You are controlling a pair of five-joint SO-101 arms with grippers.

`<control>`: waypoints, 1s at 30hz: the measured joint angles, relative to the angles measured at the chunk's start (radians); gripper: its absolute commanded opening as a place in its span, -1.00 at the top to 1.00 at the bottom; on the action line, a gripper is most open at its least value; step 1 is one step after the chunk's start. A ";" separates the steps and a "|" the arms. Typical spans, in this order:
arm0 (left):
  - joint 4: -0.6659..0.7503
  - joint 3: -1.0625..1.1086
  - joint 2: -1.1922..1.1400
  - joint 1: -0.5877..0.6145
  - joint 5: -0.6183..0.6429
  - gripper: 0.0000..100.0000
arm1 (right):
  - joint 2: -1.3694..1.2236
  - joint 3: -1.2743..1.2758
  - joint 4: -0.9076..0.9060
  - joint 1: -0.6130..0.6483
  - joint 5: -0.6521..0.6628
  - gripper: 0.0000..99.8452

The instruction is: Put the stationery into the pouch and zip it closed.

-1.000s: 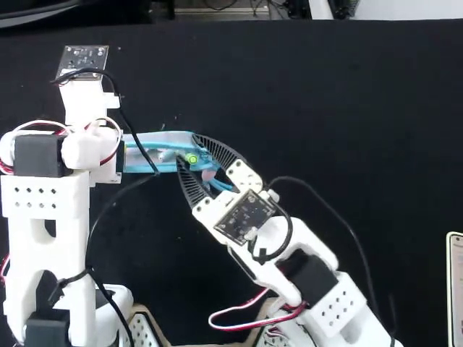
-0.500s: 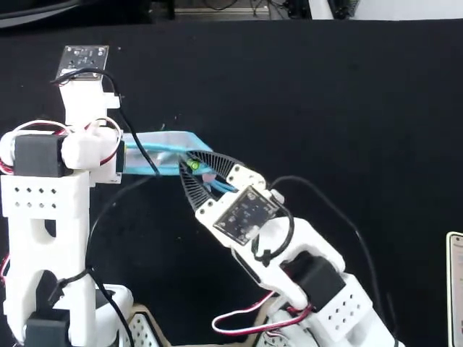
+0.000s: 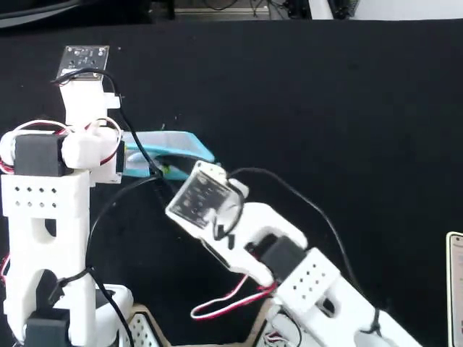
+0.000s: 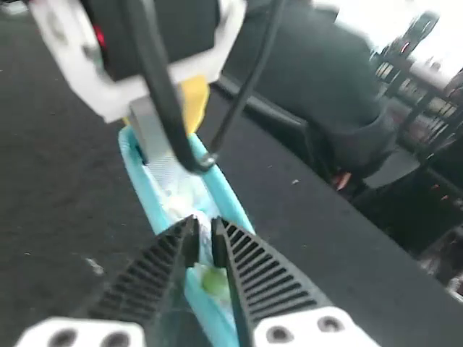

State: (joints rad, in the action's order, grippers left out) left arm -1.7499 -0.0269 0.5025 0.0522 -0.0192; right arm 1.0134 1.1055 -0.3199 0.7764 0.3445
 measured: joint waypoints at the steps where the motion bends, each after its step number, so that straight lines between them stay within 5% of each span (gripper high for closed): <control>1: 0.000 0.000 0.000 0.000 0.000 0.94 | -0.014 -0.003 0.005 0.003 0.000 0.95; 6: 0.000 0.002 0.000 0.000 -0.002 0.94 | -0.048 -0.048 -0.054 0.003 -0.002 0.77; 18: 0.000 0.002 0.000 0.000 0.000 0.94 | 0.227 -0.256 -0.540 -0.066 -0.071 0.77; 30: 0.000 0.002 0.000 0.000 0.000 0.94 | 0.313 0.049 -0.505 -0.137 -0.078 0.76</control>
State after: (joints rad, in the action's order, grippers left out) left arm -1.7499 -0.0253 0.5025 0.0522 -0.0192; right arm 1.3265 1.1546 -0.8247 0.6398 0.2662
